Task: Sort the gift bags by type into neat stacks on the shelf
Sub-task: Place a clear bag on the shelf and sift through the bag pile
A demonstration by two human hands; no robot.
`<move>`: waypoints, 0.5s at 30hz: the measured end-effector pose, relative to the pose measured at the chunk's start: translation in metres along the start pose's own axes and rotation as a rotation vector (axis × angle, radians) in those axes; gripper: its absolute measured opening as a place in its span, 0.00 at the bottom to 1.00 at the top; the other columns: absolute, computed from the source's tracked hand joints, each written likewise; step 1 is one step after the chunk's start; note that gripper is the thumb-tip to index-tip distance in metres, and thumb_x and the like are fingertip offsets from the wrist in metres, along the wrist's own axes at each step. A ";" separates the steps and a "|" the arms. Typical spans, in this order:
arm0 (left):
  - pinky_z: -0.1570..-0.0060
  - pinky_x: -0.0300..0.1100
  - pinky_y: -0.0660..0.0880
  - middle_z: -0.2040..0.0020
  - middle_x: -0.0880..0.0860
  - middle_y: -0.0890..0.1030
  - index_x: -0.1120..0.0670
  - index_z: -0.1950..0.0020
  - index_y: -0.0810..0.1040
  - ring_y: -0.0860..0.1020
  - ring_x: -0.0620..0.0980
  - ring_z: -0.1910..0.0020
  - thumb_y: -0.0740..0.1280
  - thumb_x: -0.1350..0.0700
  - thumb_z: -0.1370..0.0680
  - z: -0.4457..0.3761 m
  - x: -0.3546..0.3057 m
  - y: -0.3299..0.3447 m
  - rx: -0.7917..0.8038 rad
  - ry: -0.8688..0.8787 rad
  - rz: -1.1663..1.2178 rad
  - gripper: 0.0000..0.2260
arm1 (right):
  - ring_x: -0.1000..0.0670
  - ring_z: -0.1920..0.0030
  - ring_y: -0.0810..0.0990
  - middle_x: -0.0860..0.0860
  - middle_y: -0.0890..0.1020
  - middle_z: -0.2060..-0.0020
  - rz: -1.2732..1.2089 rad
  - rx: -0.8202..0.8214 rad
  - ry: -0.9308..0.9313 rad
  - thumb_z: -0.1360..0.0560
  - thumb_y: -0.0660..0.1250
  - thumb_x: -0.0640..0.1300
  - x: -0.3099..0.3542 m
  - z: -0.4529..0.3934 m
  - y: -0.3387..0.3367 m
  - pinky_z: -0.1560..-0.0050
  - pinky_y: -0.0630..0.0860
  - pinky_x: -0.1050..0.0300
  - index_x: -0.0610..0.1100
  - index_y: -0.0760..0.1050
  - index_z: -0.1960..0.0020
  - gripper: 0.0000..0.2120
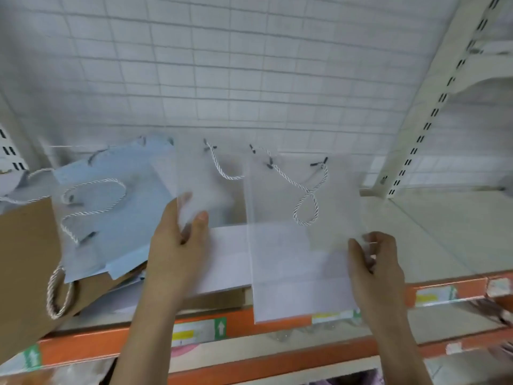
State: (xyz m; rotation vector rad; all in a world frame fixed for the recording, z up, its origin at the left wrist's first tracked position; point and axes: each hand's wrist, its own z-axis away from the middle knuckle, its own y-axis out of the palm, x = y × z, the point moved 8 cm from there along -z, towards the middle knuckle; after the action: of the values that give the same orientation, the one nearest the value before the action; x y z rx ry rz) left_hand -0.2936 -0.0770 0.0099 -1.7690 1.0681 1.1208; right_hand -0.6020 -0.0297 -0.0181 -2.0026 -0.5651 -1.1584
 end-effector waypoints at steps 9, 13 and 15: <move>0.46 0.31 0.68 0.40 0.45 0.76 0.49 0.34 0.71 0.73 0.37 0.45 0.61 0.55 0.22 0.017 -0.017 0.119 0.032 0.104 -0.110 0.16 | 0.54 0.64 0.75 0.55 0.74 0.62 0.038 -0.006 0.032 0.23 0.62 0.46 -0.086 -0.072 -0.076 0.66 0.68 0.60 0.49 0.66 0.47 0.07; 0.55 0.25 0.67 0.44 0.50 0.78 0.56 0.34 0.72 0.74 0.34 0.52 0.63 0.55 0.22 0.049 -0.021 0.194 0.030 0.112 -0.165 0.17 | 0.51 0.63 0.76 0.51 0.76 0.61 0.059 0.069 0.059 0.23 0.62 0.46 -0.139 -0.117 -0.128 0.65 0.69 0.57 0.48 0.66 0.45 0.08; 0.56 0.37 0.65 0.46 0.57 0.79 0.58 0.35 0.71 0.76 0.48 0.51 0.61 0.54 0.21 0.066 -0.017 0.224 0.021 0.025 -0.213 0.16 | 0.45 0.64 0.74 0.46 0.76 0.61 0.082 0.076 0.070 0.23 0.62 0.45 -0.161 -0.137 -0.159 0.64 0.68 0.53 0.48 0.66 0.45 0.09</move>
State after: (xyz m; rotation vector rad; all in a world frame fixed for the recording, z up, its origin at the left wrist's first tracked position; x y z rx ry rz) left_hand -0.5235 -0.0917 -0.0320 -1.8357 0.8790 0.9562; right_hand -0.8645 -0.0378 -0.0544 -1.8960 -0.4802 -1.1360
